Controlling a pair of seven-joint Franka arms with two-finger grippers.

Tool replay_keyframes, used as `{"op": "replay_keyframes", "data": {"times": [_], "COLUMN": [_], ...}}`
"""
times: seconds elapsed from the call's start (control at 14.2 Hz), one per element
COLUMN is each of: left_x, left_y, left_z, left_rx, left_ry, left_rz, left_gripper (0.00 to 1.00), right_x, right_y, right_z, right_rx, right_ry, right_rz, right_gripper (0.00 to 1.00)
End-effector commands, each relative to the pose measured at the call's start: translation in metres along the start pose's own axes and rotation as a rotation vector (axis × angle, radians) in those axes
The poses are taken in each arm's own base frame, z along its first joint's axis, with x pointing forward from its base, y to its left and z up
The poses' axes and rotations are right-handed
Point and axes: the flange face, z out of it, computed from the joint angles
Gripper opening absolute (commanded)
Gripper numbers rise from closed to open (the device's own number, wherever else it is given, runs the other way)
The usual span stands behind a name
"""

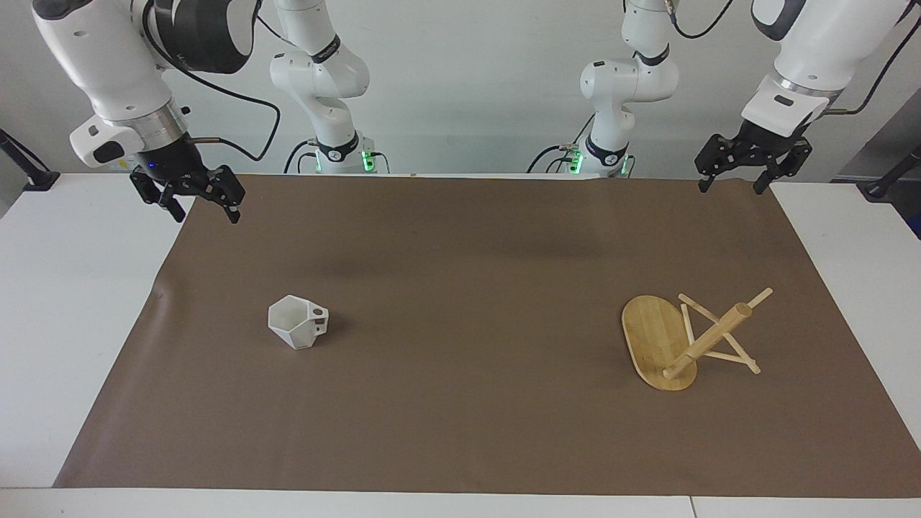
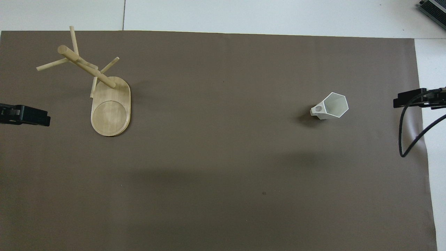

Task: Hang cup on rack

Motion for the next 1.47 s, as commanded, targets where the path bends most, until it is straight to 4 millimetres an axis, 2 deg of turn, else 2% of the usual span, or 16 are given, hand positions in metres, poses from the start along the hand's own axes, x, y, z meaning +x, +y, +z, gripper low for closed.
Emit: {"op": "replay_keyframes", "data": {"times": [0.0,0.56,0.98,1.4], "left_x": [-0.007,-0.007,-0.007,-0.007], "left_y": [-0.002,-0.002,-0.002,-0.002], "left_z": [-0.001,-0.001,-0.001,-0.001], "left_rx": [-0.008,-0.008,-0.008,-0.008], "left_ry": [0.004,0.004,0.004,0.004], "left_rz": [-0.009,-0.013,-0.009,-0.011], "left_gripper": [1.0,1.0,1.0,1.0], "right_x": [-0.01,-0.004,0.016,0.014], "right_y": [0.0,0.0,-0.005,-0.008], "right_z": [0.009,0.072,0.133,0.188], "right_rx": [-0.011,-0.015,-0.015,-0.017], "right_ry": [0.038,0.095,0.078,0.105], "right_rz": [0.004,0.001,-0.004,-0.007], "right_gripper": [1.0,1.0,1.0,1.0]}}
